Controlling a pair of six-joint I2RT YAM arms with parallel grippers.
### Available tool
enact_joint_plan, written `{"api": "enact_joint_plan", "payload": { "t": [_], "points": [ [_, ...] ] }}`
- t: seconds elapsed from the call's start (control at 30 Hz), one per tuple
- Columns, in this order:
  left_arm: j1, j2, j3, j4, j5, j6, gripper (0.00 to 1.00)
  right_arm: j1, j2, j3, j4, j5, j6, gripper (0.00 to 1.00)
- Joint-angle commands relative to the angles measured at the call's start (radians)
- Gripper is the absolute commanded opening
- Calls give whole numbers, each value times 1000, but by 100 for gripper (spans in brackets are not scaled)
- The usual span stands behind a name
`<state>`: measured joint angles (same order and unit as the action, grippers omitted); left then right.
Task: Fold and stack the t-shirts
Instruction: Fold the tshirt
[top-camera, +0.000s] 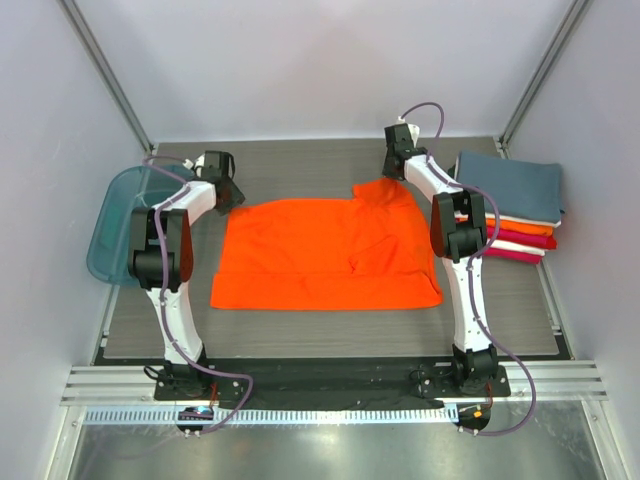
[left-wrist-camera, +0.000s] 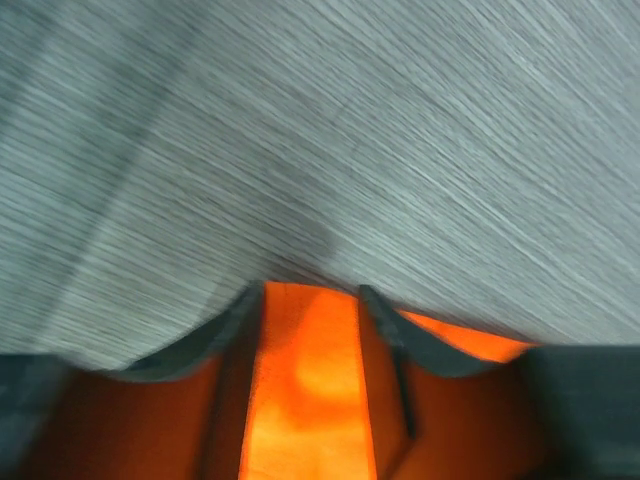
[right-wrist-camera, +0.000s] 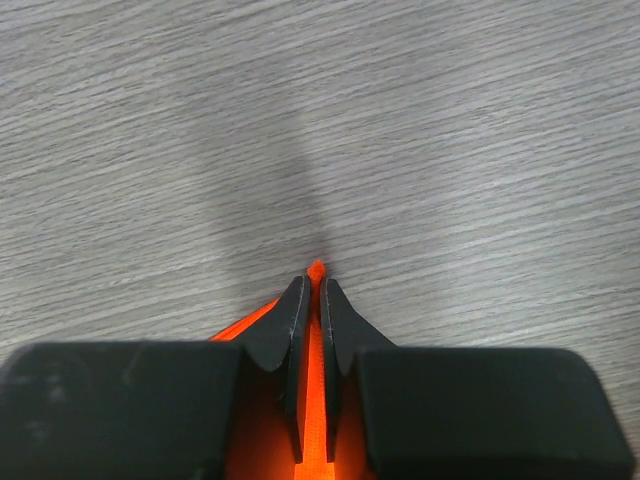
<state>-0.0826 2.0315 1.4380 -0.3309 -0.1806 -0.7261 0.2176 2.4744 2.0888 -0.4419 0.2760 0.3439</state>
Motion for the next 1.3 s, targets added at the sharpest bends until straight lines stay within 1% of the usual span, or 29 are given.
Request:
{"api": "enact_joint_plan", "payload": {
  "t": [0.0,0.03,0.07,0.2,0.27,0.37,0.47,0.5,0.53,0.6,0.63,0.67,0.73,0.9,1.07,1.13,1.2,1.23,1.27],
  "points": [
    [4,6,5,4,59,-27,39,-1,20,27,-8,8,10,11],
    [6,15,4,13,61,-30,33,-1,20,25,-9,8,10,11],
    [4,16,9,18,66,-27,23,-1,18,25,-8,8,13,11],
    [4,24,31,29,61,-3,0,-7,14,19,-8,-1,23,9],
    [4,4,32,29,30,8,0,-17,9,16,-6,-11,30,7],
    [4,-40,-14,75,-34,13,0,-29,-6,7,-4,-15,41,4],
    [3,-123,-125,186,-65,10,0,-34,-37,-21,12,-14,50,2],
    [3,-167,-157,267,-68,8,0,-37,-46,-44,22,-15,52,2],
    [1,-187,-232,311,-74,7,0,-38,-54,-55,35,-15,55,2],
    [-5,-223,-292,421,-76,10,0,-41,-71,-76,45,-20,60,1],
    [-5,-243,-327,444,-76,16,0,-41,-71,-82,51,-23,63,1],
    [-9,-249,-340,458,-74,19,3,-43,-77,-90,51,-23,63,1],
    [-12,-258,-355,489,-72,30,5,-46,-81,-105,57,-24,67,1],
    [-19,-281,-416,608,-68,50,4,-57,-89,-130,68,-37,75,1],
    [-34,-281,-406,693,-43,100,2,-66,-89,-138,77,-50,81,1],
    [-43,-284,-413,728,-49,119,1,-66,-94,-144,80,-52,81,1],
    [-54,-303,-432,773,-85,126,2,-67,-95,-151,84,-54,81,1],
    [-57,-309,-451,776,-132,120,12,-67,-97,-153,85,-54,83,1],
    [-59,-312,-456,780,-146,117,21,-69,-97,-154,88,-55,83,1]
  ]
}}
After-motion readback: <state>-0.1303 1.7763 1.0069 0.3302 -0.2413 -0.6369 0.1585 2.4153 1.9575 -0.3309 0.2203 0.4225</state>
